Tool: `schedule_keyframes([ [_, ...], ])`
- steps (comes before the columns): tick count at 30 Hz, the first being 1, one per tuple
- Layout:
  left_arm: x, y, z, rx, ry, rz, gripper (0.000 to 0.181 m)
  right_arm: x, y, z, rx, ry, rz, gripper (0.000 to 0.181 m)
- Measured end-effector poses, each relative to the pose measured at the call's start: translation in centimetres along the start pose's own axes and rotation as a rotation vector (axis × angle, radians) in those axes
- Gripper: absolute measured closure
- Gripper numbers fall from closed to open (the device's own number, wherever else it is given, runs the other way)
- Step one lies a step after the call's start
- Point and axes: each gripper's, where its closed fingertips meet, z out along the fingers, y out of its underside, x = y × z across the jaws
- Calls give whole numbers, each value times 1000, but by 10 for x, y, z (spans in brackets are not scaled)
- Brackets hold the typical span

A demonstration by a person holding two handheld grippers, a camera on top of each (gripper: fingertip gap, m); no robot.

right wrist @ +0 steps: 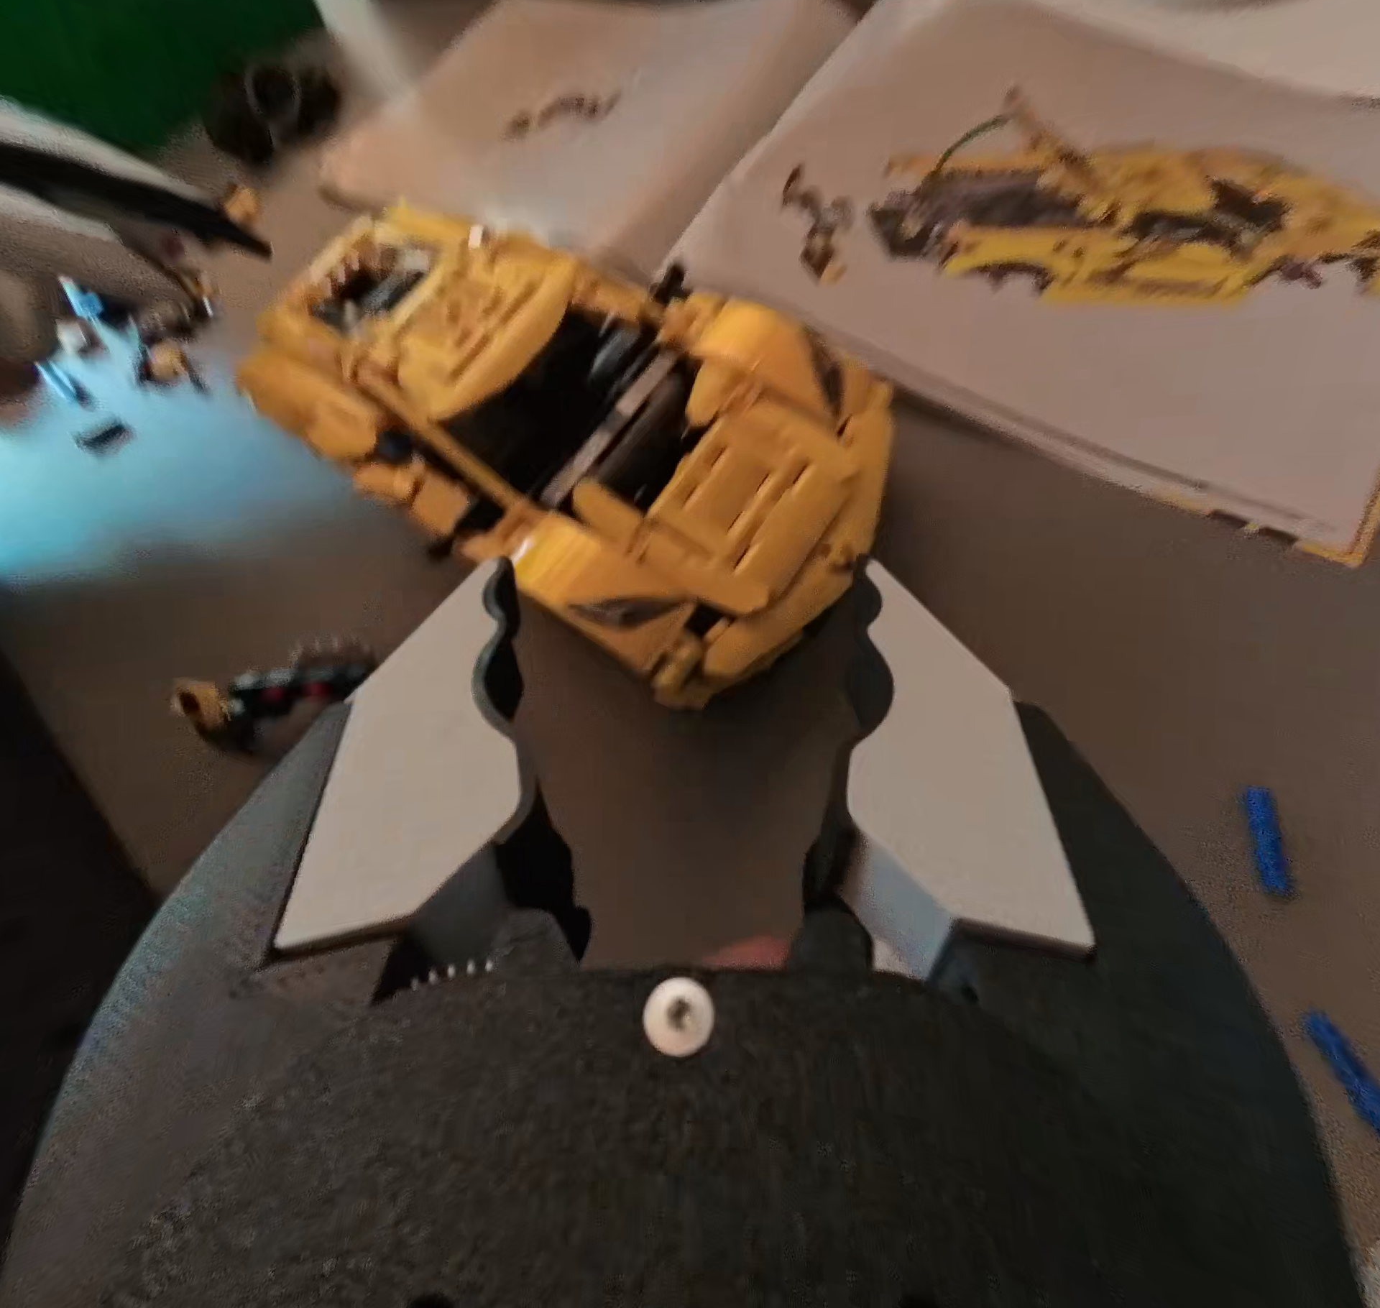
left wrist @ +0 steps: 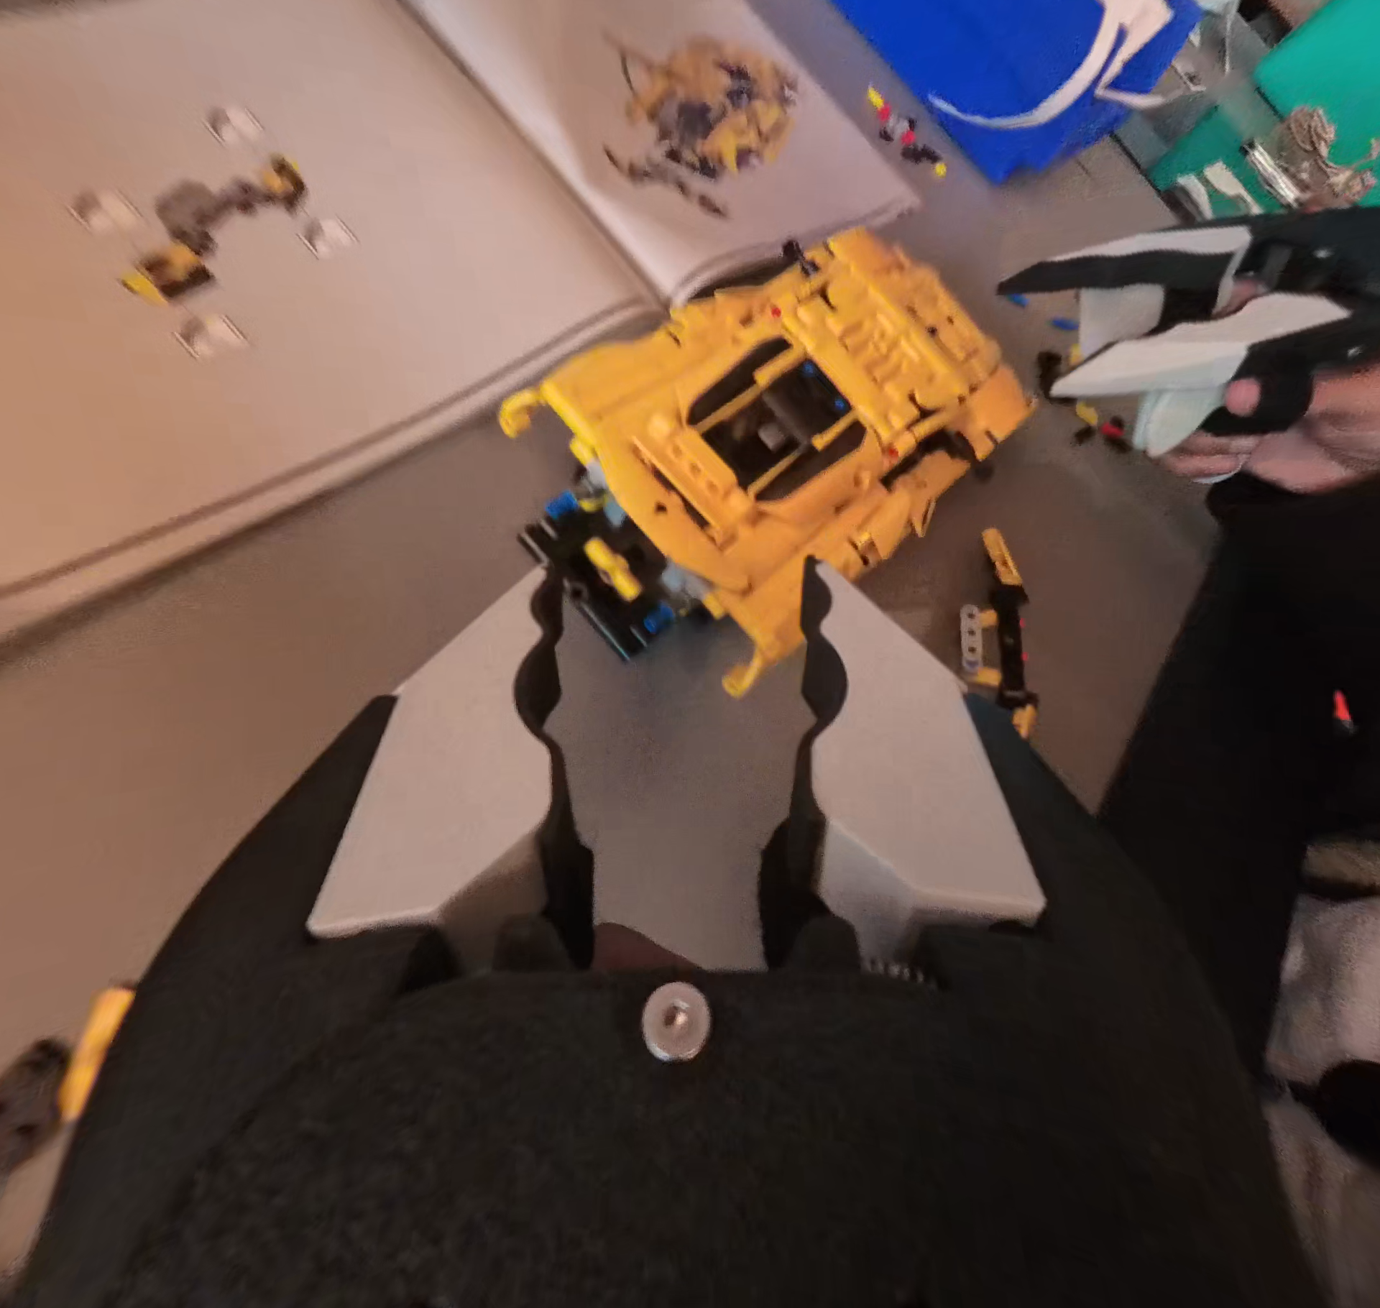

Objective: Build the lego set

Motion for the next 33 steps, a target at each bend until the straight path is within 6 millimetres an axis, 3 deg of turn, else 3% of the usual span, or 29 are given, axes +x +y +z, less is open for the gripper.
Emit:
schedule_keyframes([
  [4, 7, 13, 11, -13, 30, -49, 117, -6, 26, 7, -99, 90, -83, 87],
  [9, 22, 13, 19, -22, 147, -165, 117, -2, 26, 16, -146, 114, -125, 86],
  [13, 21, 14, 20, -14, 141, -194, 118, 10, 26, 22, -178, 134, -150, 87],
  [17, 26, 17, 21, -33, 121, -158, 119, 7, 27, 29, -184, 68, -114, 82],
  [23, 57, 37, 13, -85, 148, -121, 119, 12, 25, 28, -220, -16, -157, 83],
  [28, 89, 59, 7, -126, 256, -98, 125, 18, 18, 33, -208, -101, -206, 98],
  [31, 82, 61, -1, -115, 238, -91, 125, 18, 22, 27, -244, -125, -149, 90],
  [33, 71, 58, -11, -73, 204, -55, 125, 27, 19, 15, -234, -28, -124, 91],
])
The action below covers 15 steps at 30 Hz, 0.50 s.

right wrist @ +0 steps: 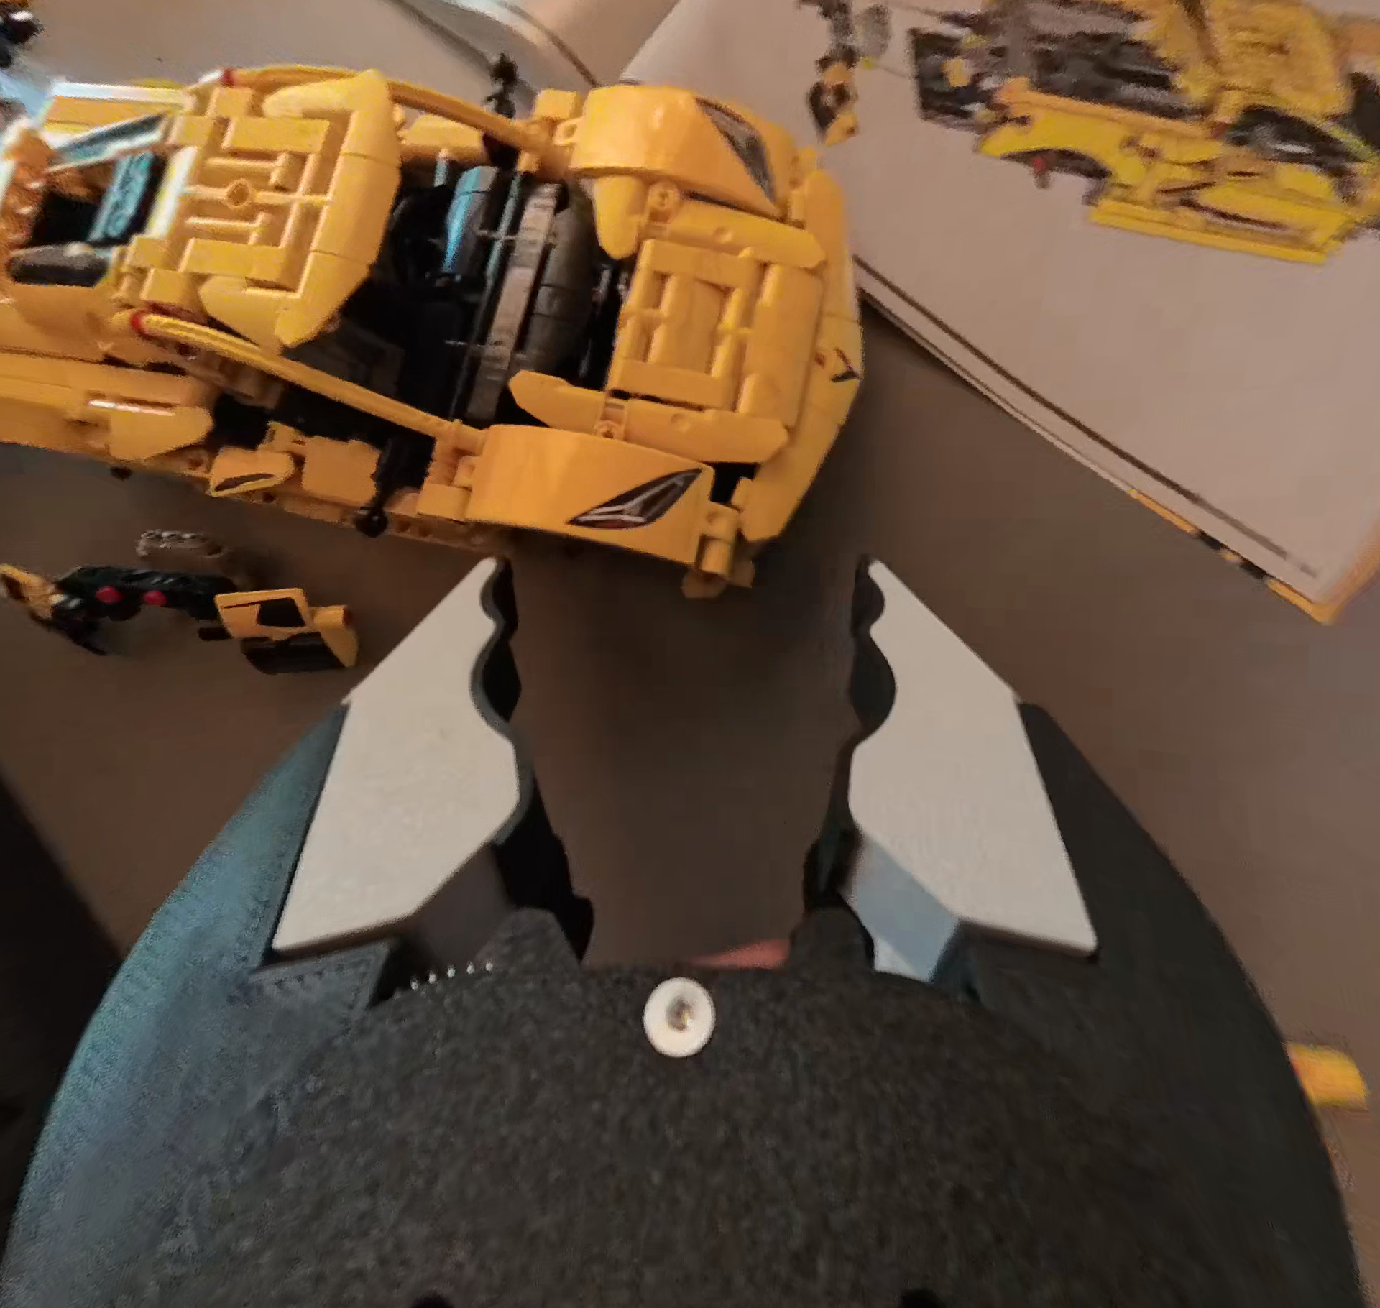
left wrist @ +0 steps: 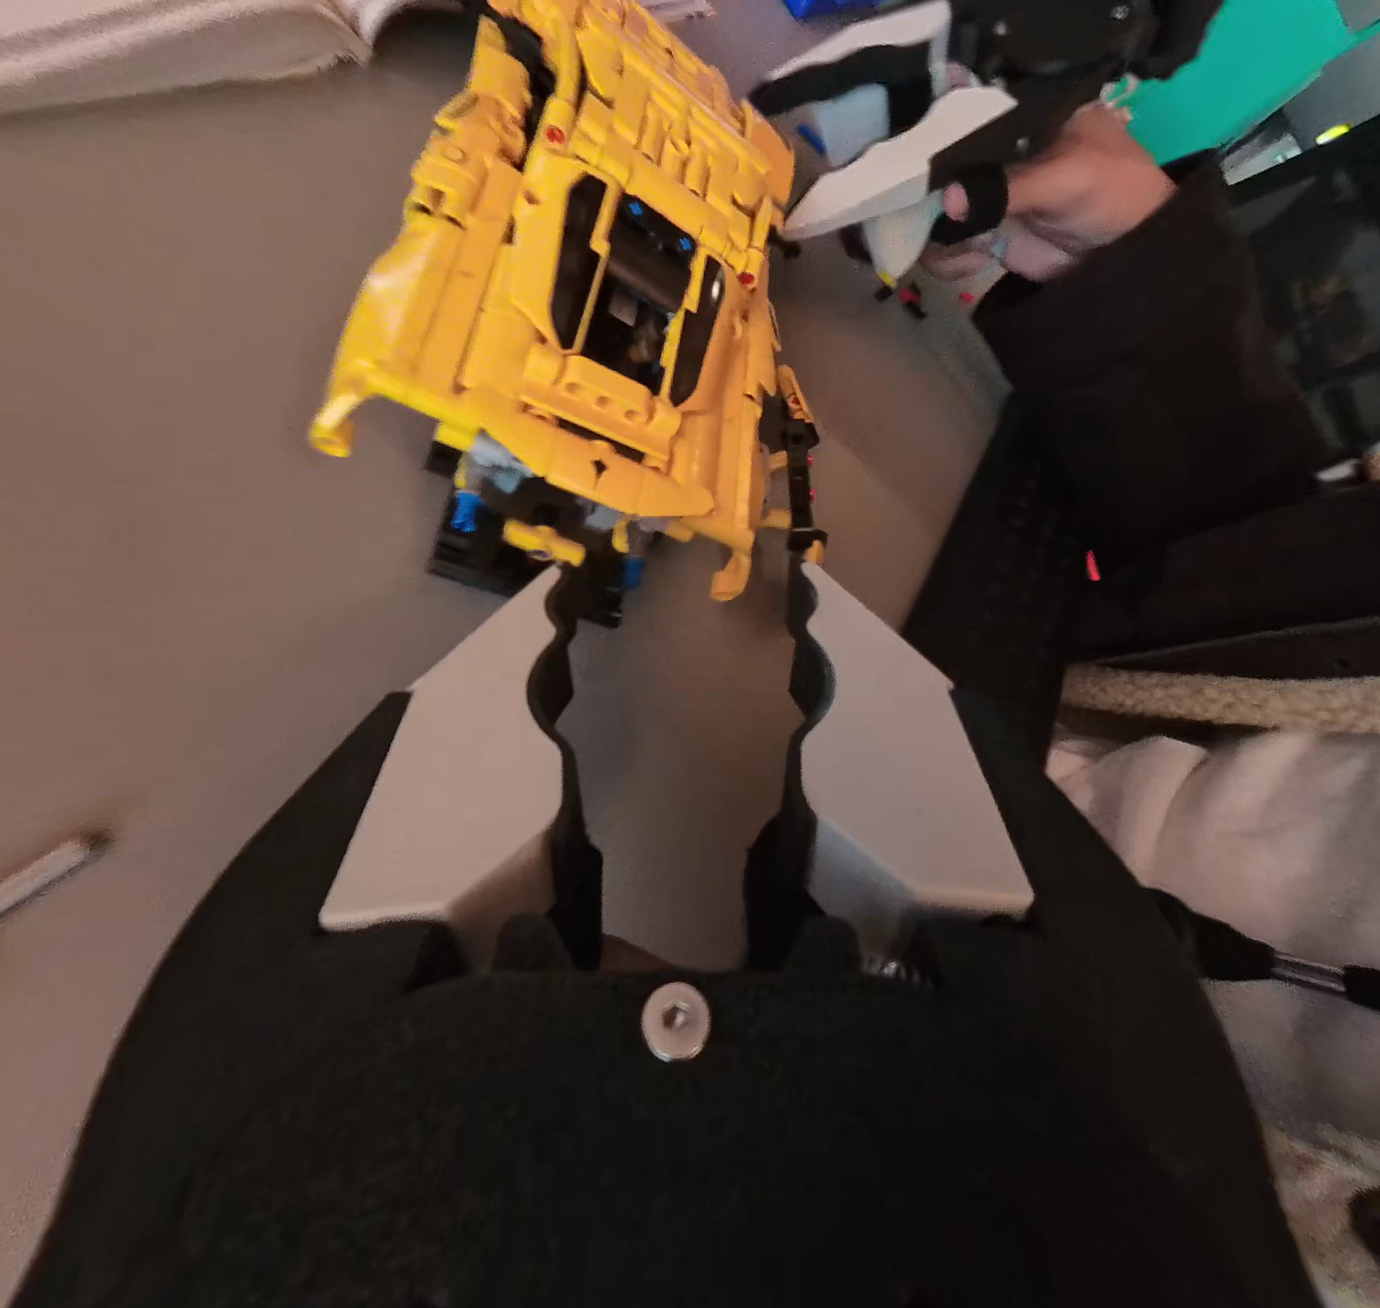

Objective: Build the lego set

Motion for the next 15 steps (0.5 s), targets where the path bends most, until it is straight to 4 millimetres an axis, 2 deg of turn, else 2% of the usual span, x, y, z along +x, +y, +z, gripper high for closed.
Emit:
schedule_keyframes([
  [1, -6, -3, -6, 31, -34, 34, 125, 1, -2, -8, 14, 49, 6, 91],
  [3, -18, -11, -15, 95, -109, 129, 125, -13, -16, -22, 101, 96, 2, 92],
  [6, -18, -10, -11, 89, -94, 150, 125, -26, -27, -25, 182, 148, -3, 93],
  [7, -14, -8, -7, 72, -52, 104, 126, -25, -30, -22, 197, 150, 5, 94],
  [9, -13, -8, 0, 69, -16, -12, 140, -19, -38, -19, 250, 97, 64, 95],
  [11, -12, -13, 4, 110, 14, -99, 141, -10, -49, -20, 341, 13, 146, 99],
  [13, -11, -17, 7, 148, 29, -168, 142, 5, -47, -13, 332, -10, 205, 98],
  [15, -13, -19, 9, 167, 41, -233, 151, 9, -41, -3, 291, -39, 236, 98],
])
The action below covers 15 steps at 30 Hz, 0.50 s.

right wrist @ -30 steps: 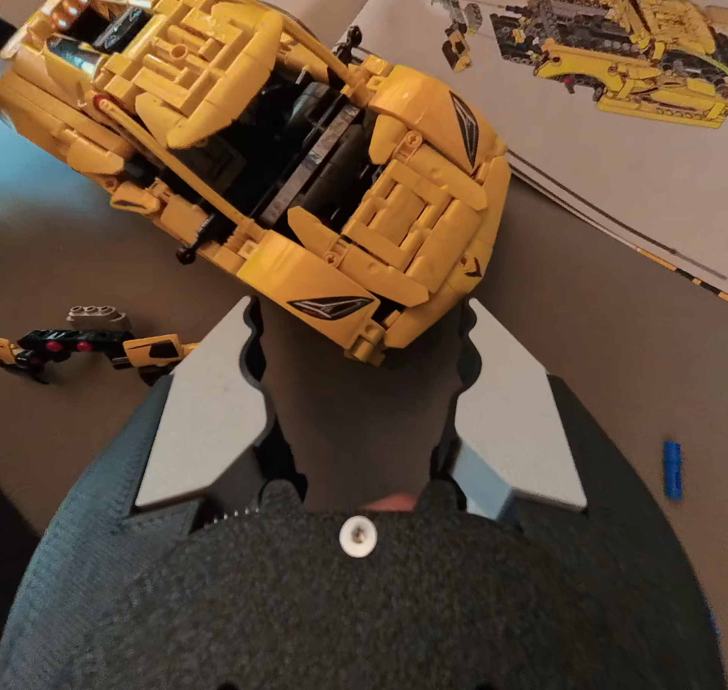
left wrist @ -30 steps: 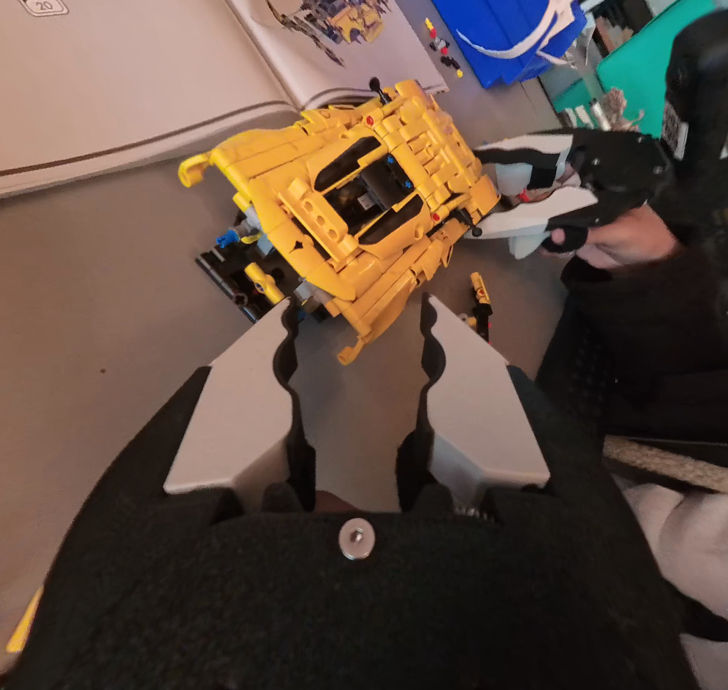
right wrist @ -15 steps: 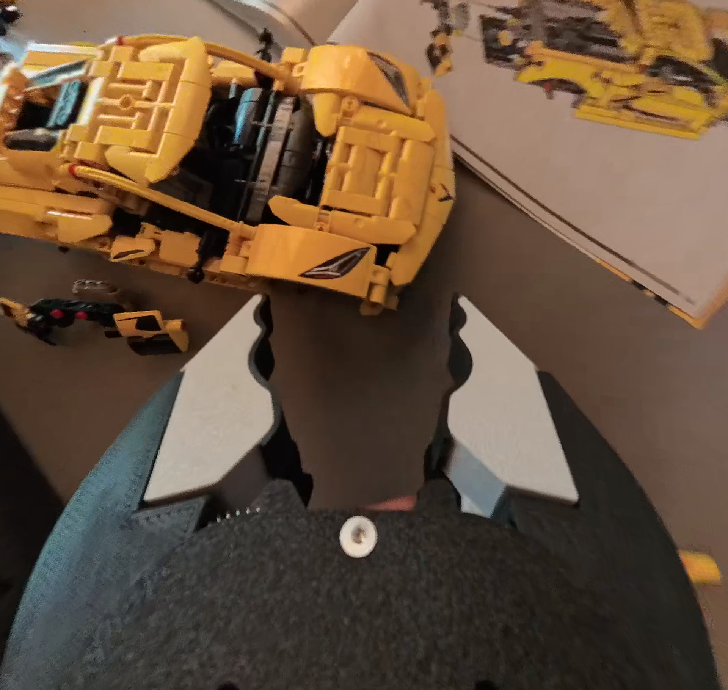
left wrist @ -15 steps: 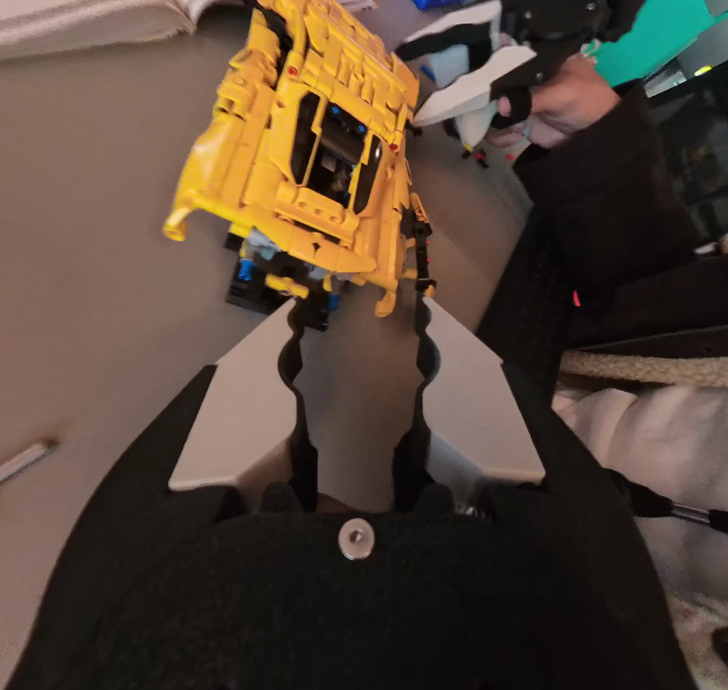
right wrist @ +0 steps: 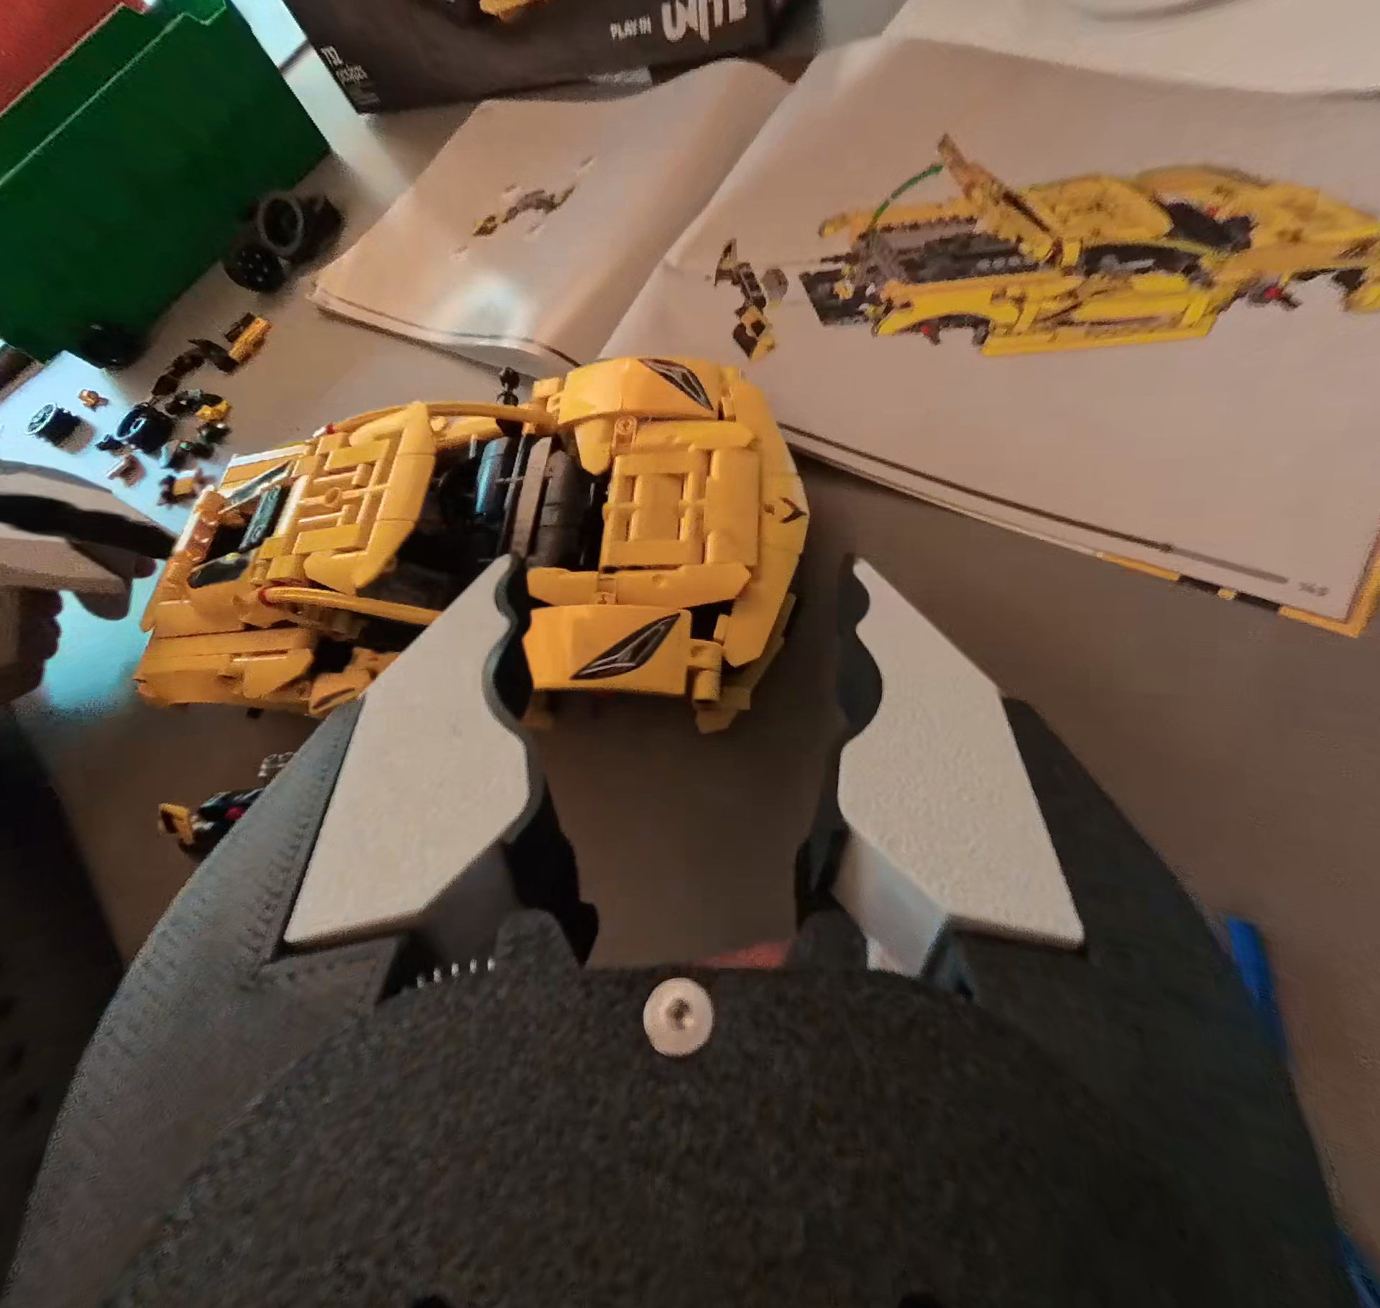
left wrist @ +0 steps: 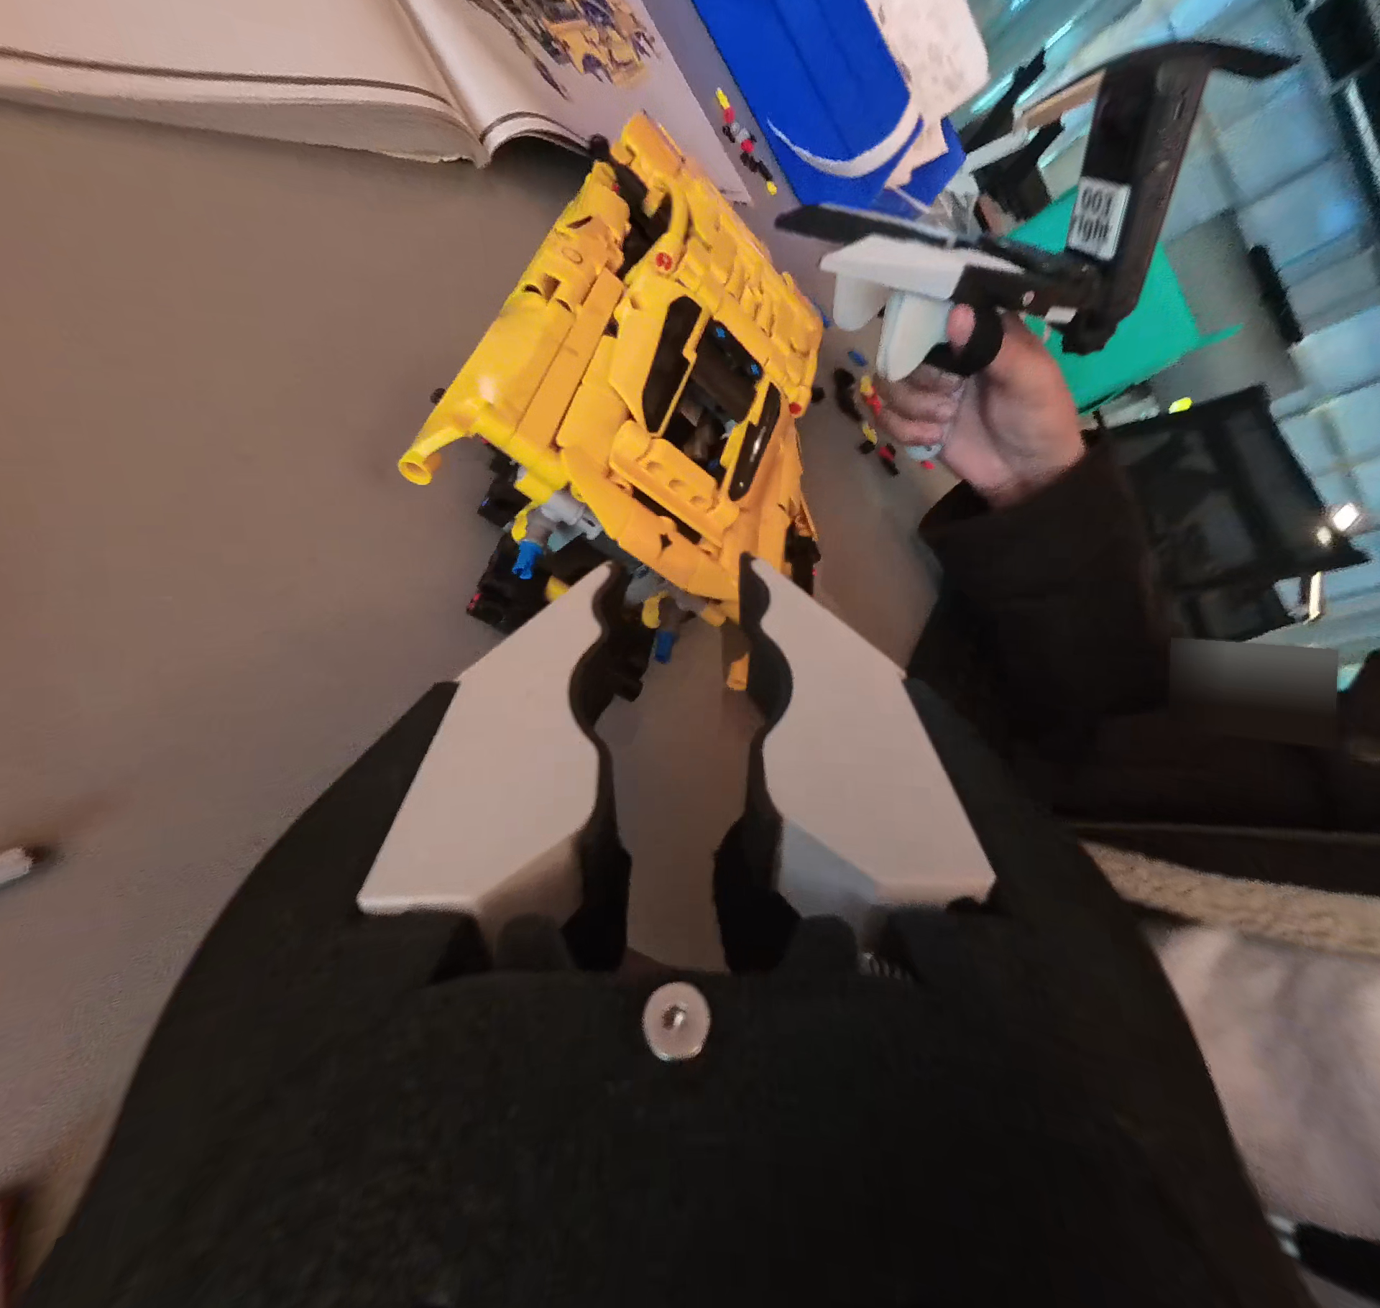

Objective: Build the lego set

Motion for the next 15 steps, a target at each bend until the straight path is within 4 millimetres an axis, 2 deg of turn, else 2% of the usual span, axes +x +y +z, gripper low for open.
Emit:
schedule_keyframes([
  [4, 0, 4, 8, -14, 58, -119, 152, -4, 16, 11, -60, -15, -24, 106],
  [7, 5, 3, 11, -2, 107, -161, 161, -5, 15, 13, -49, -3, -36, 108],
  [15, 33, -24, -2, 83, 204, -121, 168, -5, 16, 13, -42, -12, -32, 108],
])
